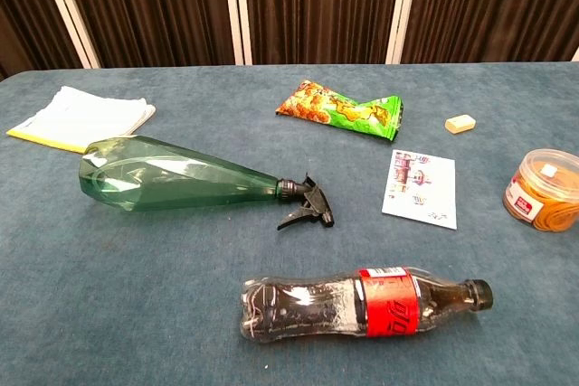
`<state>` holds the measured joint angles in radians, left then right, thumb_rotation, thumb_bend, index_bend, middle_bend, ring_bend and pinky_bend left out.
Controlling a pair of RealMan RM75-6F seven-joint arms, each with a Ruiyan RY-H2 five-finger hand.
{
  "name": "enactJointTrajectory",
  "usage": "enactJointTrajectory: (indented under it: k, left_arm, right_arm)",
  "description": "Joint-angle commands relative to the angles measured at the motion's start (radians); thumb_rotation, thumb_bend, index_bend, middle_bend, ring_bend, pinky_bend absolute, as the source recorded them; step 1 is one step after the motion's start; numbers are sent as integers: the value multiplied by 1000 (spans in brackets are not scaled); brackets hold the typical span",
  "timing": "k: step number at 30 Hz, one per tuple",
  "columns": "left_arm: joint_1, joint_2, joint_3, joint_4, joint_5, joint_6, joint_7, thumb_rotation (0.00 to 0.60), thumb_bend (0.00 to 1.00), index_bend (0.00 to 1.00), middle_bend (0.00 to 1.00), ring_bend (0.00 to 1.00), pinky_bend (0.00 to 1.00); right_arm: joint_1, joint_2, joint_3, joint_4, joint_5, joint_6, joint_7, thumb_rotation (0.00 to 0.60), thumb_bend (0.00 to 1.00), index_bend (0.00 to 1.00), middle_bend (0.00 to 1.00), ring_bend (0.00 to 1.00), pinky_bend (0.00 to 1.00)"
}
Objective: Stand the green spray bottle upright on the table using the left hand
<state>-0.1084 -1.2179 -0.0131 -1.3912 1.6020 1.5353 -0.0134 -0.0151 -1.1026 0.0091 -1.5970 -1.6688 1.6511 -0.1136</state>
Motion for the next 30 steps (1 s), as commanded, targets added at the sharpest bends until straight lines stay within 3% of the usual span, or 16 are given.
enactJointTrajectory:
  k: [1, 9, 14, 18, 22, 30]
  left_arm:
    - [4, 0, 1, 0, -8, -4, 6, 600, 67, 0, 0, 0, 100]
    - [-9, -30, 5, 3, 4, -18, 33, 600, 66, 0, 0, 0, 100]
    - [-65, -70, -6, -70, 42, -65, 113, 600, 68, 17, 0, 0, 96]
    - [-141, -118, -55, -185, 9, -166, 276, 600, 74, 47, 0, 0, 67]
    - [-247, -208, -129, -269, -94, -315, 498, 600, 76, 54, 0, 0, 67]
    - [-418, -429, -236, -228, -313, -464, 843, 600, 75, 63, 0, 0, 58]
  right_arm:
    - [17, 1, 3, -4, 7, -30, -2, 600, 63, 0, 0, 0, 58]
    - [36, -2, 2, -1, 4, -62, 1, 600, 66, 0, 0, 0, 49]
    - [39, -2, -10, -1, -30, -58, 10, 600, 70, 0, 0, 0, 49]
    - [36, 5, -16, -4, -38, -49, 38, 600, 74, 0, 0, 0, 45]
    - [32, 18, -28, -9, -75, -26, 67, 600, 74, 0, 0, 0, 41]
    - [9, 52, -28, 6, -93, 50, 168, 600, 87, 0, 0, 0, 41]
